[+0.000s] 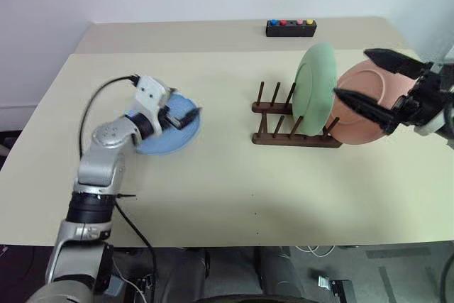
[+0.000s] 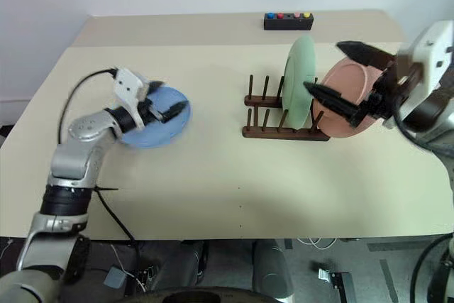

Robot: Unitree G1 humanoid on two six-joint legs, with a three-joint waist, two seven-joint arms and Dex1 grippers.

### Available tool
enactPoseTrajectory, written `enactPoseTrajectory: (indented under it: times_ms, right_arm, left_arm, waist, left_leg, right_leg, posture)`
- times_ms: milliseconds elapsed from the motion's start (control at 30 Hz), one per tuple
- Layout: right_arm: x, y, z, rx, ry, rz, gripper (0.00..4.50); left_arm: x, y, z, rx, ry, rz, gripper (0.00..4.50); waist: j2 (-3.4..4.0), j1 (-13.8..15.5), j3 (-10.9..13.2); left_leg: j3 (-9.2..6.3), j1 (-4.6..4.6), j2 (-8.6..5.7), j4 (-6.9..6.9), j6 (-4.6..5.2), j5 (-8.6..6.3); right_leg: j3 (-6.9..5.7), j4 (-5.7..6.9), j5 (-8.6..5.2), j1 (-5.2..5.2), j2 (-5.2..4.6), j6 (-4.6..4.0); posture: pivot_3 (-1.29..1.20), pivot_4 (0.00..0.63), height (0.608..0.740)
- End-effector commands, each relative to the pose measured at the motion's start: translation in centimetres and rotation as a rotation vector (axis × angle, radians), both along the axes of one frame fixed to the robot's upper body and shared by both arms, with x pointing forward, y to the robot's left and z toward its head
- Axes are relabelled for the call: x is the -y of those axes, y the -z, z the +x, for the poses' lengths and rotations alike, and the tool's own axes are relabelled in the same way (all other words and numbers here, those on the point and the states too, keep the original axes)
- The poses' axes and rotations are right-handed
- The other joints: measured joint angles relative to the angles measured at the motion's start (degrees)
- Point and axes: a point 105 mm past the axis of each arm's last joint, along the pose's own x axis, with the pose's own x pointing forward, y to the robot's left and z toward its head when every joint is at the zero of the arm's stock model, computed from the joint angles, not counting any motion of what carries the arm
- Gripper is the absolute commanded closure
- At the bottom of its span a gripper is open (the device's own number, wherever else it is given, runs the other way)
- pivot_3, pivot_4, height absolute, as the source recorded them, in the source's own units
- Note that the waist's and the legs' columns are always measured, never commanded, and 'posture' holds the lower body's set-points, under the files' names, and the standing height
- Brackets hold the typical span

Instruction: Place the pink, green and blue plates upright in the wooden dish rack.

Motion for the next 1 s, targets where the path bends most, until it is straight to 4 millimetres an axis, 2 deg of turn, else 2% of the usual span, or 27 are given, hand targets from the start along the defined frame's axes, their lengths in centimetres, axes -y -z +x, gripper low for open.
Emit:
enactPoseTrajectory:
  times_ms: [33, 167, 333, 467, 533, 667, 700, 733, 767, 967, 1000]
  right_arm:
    - [-1.5, 1.1, -0.8, 0.026, -0.054, -0.146, 0.00]
    - [-2.6, 3.6, -1.4, 0.016, -0.119, -0.306, 0.00]
    - [-3.9, 5.4, -2.9, -0.023, -0.231, -0.395, 0.00]
    - [-4.5, 6.3, -3.1, -0.029, -0.257, -0.404, 0.00]
    - [-4.6, 6.3, -3.1, -0.025, -0.264, -0.400, 0.00]
    - [-5.1, 5.9, -3.2, -0.006, -0.277, -0.375, 0.00]
    - [-5.1, 5.9, -3.2, -0.006, -0.277, -0.374, 0.00]
    - [-5.2, 6.0, -3.2, -0.008, -0.276, -0.376, 0.00]
    - [-5.2, 6.1, -3.2, -0.010, -0.276, -0.376, 0.00]
    - [-5.2, 6.3, -3.2, -0.016, -0.270, -0.379, 0.00]
    - [-5.2, 6.3, -3.2, -0.017, -0.268, -0.380, 0.00]
  left_arm:
    - [-2.8, -2.0, 1.2, 0.001, -0.167, -0.023, 0.07]
    - [-7.3, -0.8, 2.3, -0.178, -0.401, -0.003, 0.07]
    - [-9.6, 0.4, 1.8, -0.317, -0.494, 0.087, 0.07]
    - [-10.7, 2.0, 1.4, -0.439, -0.540, 0.133, 0.07]
    - [-10.5, 2.3, 1.3, -0.454, -0.527, 0.121, 0.07]
    - [-9.8, 4.3, 0.9, -0.569, -0.499, 0.070, 0.07]
    - [-9.8, 4.5, 0.9, -0.583, -0.497, 0.057, 0.59]
    - [-9.5, 4.6, 1.0, -0.587, -0.484, 0.029, 0.85]
    - [-9.3, 4.7, 1.0, -0.587, -0.475, 0.012, 1.46]
    - [-9.1, 5.1, 1.0, -0.590, -0.483, -0.005, 4.41]
    - [-9.2, 5.0, 1.0, -0.587, -0.491, -0.014, 4.46]
  waist:
    - [-0.06, 0.0, 0.0]
    - [-0.11, 0.0, 0.1]
    - [-0.14, -0.3, 0.1]
    - [-0.34, -0.1, 0.1]
    - [-0.37, 0.0, 0.1]
    - [-0.41, 0.1, 0.2]
    - [-0.40, 0.1, 0.2]
    - [-0.42, 0.1, 0.1]
    - [-0.42, 0.1, 0.1]
    - [-0.37, 0.2, 0.1]
    - [-0.38, 0.3, 0.1]
  left_leg:
    - [0.00, -0.03, 0.00, 0.01, 0.00, 0.00]
    - [0.00, -0.06, -0.01, 0.04, -0.01, 0.00]
    - [0.00, -0.14, -0.01, -0.02, -0.01, 0.00]
    - [0.00, -0.14, -0.01, 0.03, -0.02, 0.01]
    - [0.00, -0.16, -0.02, 0.04, -0.02, 0.01]
    - [-0.01, -0.16, -0.01, 0.02, -0.02, 0.01]
    - [-0.01, -0.16, -0.01, 0.03, -0.02, 0.01]
    - [-0.01, -0.16, -0.01, 0.04, -0.02, 0.01]
    - [-0.01, -0.15, -0.01, 0.04, -0.02, 0.01]
    - [-0.01, -0.13, -0.01, 0.04, -0.02, 0.01]
    - [-0.01, -0.11, -0.01, 0.05, -0.02, 0.01]
  right_leg:
    - [0.00, -0.01, 0.01, 0.00, -0.01, 0.02]
    - [-0.02, -0.02, 0.03, -0.03, 0.00, 0.06]
    - [-0.01, 0.03, 0.04, -0.19, 0.00, 0.06]
    - [-0.02, 0.04, 0.05, -0.17, 0.00, 0.05]
    - [-0.01, 0.04, 0.05, -0.17, -0.01, 0.06]
    - [-0.02, 0.04, 0.05, -0.18, -0.01, 0.05]
    - [-0.02, 0.04, 0.05, -0.18, -0.01, 0.05]
    - [-0.02, 0.04, 0.06, -0.18, -0.01, 0.05]
    - [-0.02, 0.04, 0.06, -0.16, -0.01, 0.05]
    - [-0.01, 0.05, 0.06, -0.16, -0.02, 0.05]
    - [-0.01, 0.06, 0.06, -0.13, -0.02, 0.05]
  posture:
    - [0.00, 0.150, 0.740]
    - [0.00, 0.150, 0.740]
    - [0.00, 0.150, 0.740]
    - [0.00, 0.150, 0.740]
    - [0.00, 0.150, 0.740]
    - [0.00, 0.150, 0.740]
    - [0.00, 0.150, 0.740]
    - [0.00, 0.150, 0.740]
    - [0.00, 0.150, 0.740]
    - [0.00, 0.150, 0.740]
    - [0.00, 0.150, 0.740]
